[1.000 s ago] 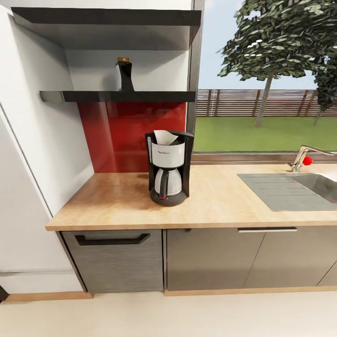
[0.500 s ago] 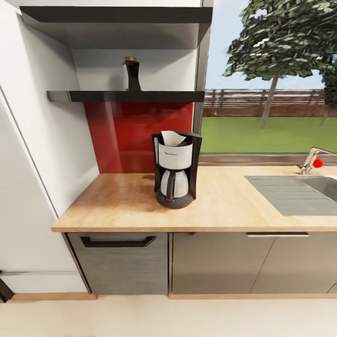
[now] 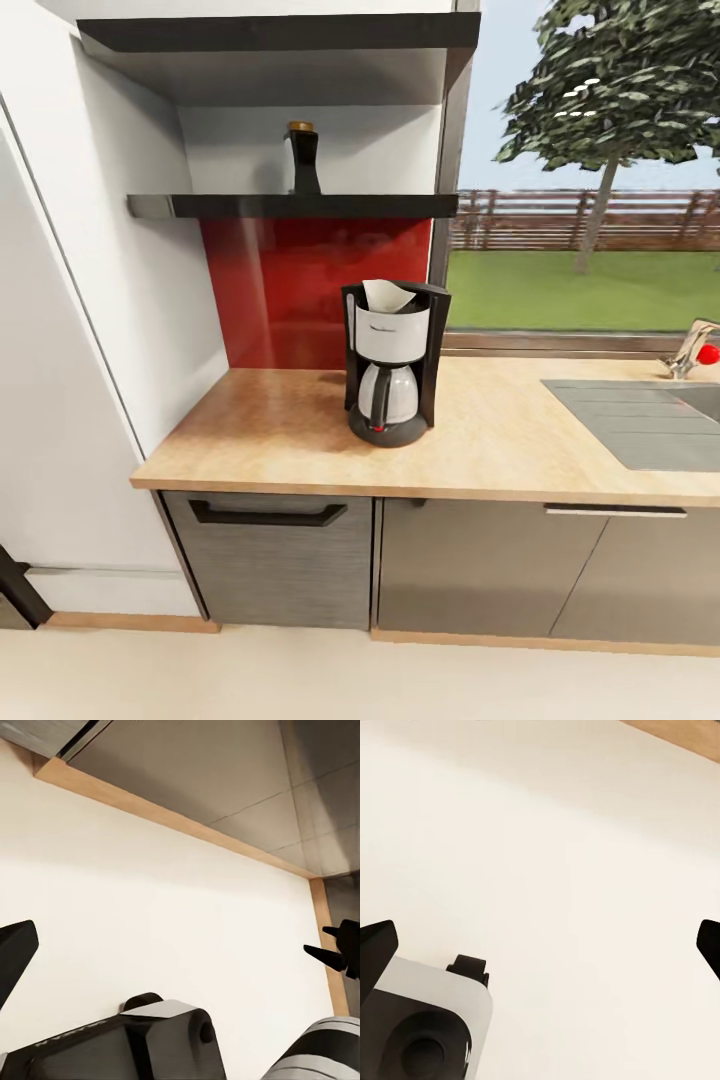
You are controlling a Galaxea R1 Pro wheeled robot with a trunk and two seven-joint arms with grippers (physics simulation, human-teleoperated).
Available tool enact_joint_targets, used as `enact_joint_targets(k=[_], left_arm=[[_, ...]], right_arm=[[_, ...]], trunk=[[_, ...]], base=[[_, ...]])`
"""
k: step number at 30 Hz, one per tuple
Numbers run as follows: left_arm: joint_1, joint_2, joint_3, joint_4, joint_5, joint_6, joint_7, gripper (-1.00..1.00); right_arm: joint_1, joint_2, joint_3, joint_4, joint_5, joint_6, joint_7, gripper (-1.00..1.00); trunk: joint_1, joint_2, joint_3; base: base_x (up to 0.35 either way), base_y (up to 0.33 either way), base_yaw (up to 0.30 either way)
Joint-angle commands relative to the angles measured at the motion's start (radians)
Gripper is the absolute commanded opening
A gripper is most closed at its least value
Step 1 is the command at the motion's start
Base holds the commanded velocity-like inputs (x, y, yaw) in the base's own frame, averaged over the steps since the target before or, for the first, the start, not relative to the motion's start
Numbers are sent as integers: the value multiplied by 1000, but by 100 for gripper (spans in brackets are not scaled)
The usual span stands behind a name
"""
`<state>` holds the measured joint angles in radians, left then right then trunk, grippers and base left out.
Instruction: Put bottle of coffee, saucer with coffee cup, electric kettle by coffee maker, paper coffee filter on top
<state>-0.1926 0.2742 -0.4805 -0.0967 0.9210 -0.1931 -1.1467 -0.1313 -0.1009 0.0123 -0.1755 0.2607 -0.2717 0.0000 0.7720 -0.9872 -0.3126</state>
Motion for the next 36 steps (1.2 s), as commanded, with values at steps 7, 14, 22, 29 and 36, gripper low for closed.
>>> enact_joint_targets(k=[7,14,22,29,36], left_arm=[[-1,0,-11,-1,7,-6,-1,100],[-1,0,-12,-1,7,-6,-1,100],[-1,0,-11,0,7,-6,-1,100],[-1,0,-12,0,7,-6,-1,100],[-1,0,-12,0,7,-6,-1,100]], right_arm=[[-1,0,1,0,5,-3,0,100],[-1,0,1,1,5,-3,0,100],[-1,-1,1,1,6,-3,0,100],[-1,-1,1,1,6,-3,0,100],[-1,-1,1,1,6,-3,0,100]], trunk=[[-19,34,14],[-46,83,36],[-50,90,40],[-50,90,40],[-50,90,40]], base=[[0,0,2],[0,0,0],[0,0,0],[0,165,0],[0,247,0]])
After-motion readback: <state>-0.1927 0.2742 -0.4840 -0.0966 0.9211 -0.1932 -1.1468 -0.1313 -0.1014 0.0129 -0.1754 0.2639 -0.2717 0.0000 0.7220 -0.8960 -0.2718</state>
